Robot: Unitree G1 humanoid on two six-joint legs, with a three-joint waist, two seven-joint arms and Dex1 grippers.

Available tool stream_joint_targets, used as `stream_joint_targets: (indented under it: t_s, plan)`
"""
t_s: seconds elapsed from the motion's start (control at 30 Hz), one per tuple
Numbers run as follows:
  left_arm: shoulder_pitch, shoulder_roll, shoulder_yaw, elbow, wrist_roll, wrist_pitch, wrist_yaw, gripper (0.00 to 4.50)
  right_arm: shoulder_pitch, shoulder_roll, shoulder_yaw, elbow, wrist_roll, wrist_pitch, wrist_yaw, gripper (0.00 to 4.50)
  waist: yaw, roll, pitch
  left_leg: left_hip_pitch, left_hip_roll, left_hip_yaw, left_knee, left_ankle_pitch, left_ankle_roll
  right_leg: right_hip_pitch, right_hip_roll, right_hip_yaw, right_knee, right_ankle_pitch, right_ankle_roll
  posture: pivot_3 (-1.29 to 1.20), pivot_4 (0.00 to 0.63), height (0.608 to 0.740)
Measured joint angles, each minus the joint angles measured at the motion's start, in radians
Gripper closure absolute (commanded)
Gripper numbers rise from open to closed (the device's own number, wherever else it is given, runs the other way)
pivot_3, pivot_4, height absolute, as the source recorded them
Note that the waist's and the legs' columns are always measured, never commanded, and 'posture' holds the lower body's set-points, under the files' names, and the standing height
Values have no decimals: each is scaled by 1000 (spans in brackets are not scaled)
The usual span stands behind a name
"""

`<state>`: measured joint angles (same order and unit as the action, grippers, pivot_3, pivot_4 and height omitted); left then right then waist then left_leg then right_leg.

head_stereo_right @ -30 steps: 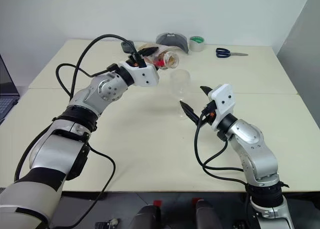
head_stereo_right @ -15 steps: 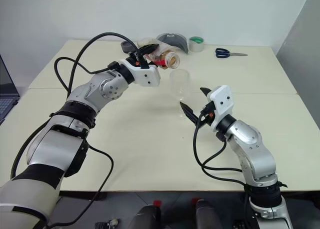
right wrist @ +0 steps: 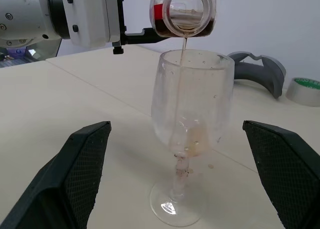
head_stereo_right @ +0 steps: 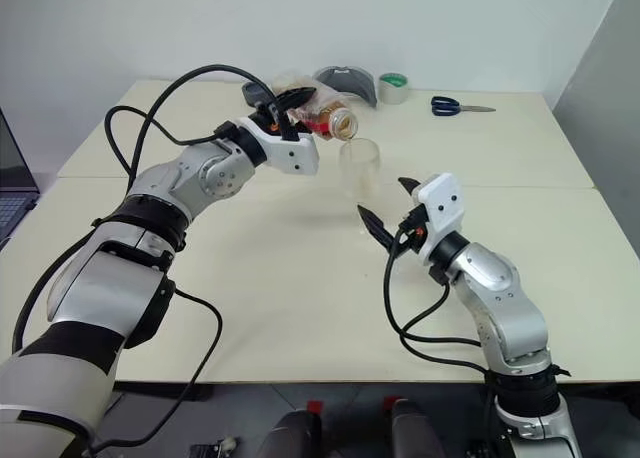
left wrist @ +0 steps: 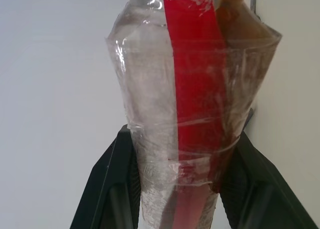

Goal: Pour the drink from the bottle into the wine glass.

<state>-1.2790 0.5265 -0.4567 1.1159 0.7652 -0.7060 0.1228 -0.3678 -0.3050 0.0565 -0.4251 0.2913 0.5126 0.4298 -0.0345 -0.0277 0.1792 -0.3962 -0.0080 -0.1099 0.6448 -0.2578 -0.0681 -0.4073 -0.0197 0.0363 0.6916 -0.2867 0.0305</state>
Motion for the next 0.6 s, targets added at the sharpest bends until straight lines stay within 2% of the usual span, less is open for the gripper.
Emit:
stream_joint_targets:
  t_s: [0.6]
  plan:
    - [-28,9,-30,33,31,-1,44,2816,31,68,24,0,-38,-23,-69,0,0,0,0,0,0,1,0,0,0,-1,0,1,2,0,0,0,150,740]
